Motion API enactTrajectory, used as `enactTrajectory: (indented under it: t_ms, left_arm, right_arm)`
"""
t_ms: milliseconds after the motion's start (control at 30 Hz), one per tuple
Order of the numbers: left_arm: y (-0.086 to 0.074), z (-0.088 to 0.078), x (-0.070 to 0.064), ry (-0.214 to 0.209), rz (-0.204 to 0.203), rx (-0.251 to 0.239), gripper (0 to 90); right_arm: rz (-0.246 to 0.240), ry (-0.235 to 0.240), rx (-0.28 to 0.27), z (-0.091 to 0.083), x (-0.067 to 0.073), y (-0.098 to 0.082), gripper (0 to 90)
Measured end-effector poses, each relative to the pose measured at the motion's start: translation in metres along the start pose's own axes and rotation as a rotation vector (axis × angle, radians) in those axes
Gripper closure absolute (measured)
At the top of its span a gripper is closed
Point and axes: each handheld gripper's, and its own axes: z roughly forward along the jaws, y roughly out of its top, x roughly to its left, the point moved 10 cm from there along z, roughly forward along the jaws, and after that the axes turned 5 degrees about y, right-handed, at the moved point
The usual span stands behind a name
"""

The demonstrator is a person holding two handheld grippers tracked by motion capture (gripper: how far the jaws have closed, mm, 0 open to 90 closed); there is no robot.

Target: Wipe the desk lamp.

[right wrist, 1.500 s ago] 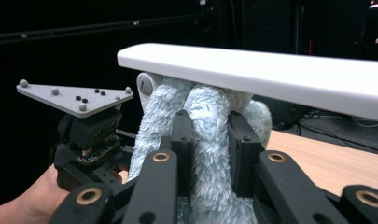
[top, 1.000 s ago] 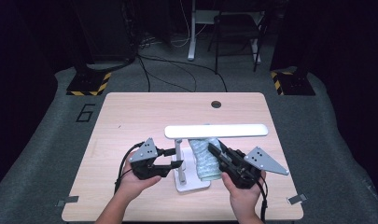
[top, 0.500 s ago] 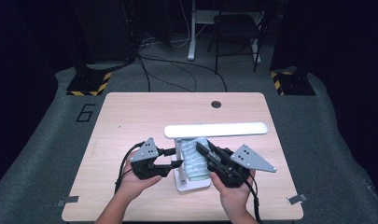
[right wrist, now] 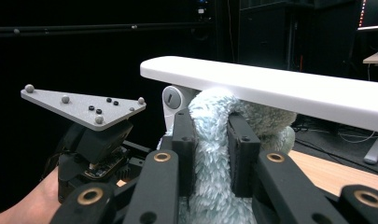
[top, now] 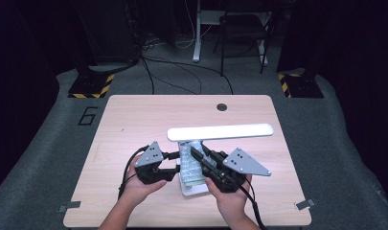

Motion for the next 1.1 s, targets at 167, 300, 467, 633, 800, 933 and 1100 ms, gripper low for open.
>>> enactTrajectory:
  t_ms: [167,300,467,633,800,933,1100]
  left_arm:
    - [0.000,0.001,-0.001,-0.003,-0.006,-0.007,53.1]
    - [0.000,0.002,-0.002,-0.004,0.000,0.000,53.1]
    - [0.000,0.002,-0.003,-0.009,-0.007,0.000,53.1]
    - [0.000,0.002,-0.003,-0.009,-0.010,-0.003,53.0]
    - [0.000,0.002,-0.003,-0.009,-0.011,-0.002,53.1]
    - [0.000,0.002,-0.003,-0.006,-0.013,0.000,53.1]
    - [0.000,0.002,-0.003,-0.006,-0.013,0.001,53.1]
  right_arm:
    - [0.017,-0.013,-0.020,-0.008,-0.008,-0.001,76.3]
    - [0.018,-0.038,-0.035,-0.019,-0.020,-0.002,76.3]
    - [0.016,-0.066,-0.041,-0.026,-0.028,-0.003,76.3]
    - [0.025,-0.091,-0.054,-0.033,-0.036,-0.004,76.3]
    - [0.027,-0.120,-0.058,-0.039,-0.046,-0.005,76.3]
    - [0.027,-0.143,-0.064,-0.045,-0.055,-0.006,76.3]
    - [0.038,-0.174,-0.075,-0.053,-0.066,-0.007,76.3]
